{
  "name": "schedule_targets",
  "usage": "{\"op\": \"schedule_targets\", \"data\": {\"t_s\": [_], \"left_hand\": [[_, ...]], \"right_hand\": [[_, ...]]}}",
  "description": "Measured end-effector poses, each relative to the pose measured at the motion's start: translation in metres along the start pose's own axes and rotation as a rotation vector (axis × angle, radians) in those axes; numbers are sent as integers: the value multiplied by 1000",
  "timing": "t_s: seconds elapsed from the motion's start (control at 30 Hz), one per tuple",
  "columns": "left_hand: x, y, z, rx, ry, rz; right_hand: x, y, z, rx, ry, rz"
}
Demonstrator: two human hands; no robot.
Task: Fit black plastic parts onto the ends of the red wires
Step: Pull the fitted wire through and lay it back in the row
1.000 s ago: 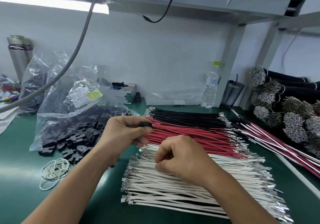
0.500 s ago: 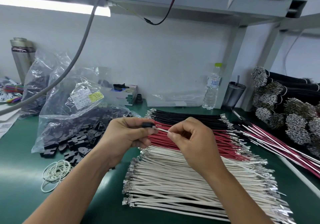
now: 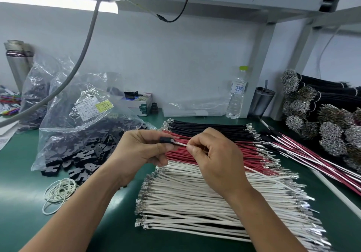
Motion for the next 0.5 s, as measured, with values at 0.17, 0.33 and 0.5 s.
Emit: {"op": "schedule_targets", "data": {"t_s": [0.17,0.33,0.5], "left_hand": [[5,3,4,-26,-101,43],[9,4,1,-27,-207,87],[7,2,2,-10,-319,111]], "right_hand": [[12,-7,5,-82,-21,64],[1,-1,8,-57,-32,-15],[-20,1,-6,97,182,-213]]}}
Point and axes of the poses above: each hand's wrist, its own y-axis away from the middle knuckle, its own z-axis out of the palm, x = y × z, the point moved 10 cm from there along -y, towards the middle knuckle, and after that the axes turned 3 degrees about x, right-handed, at the moved point
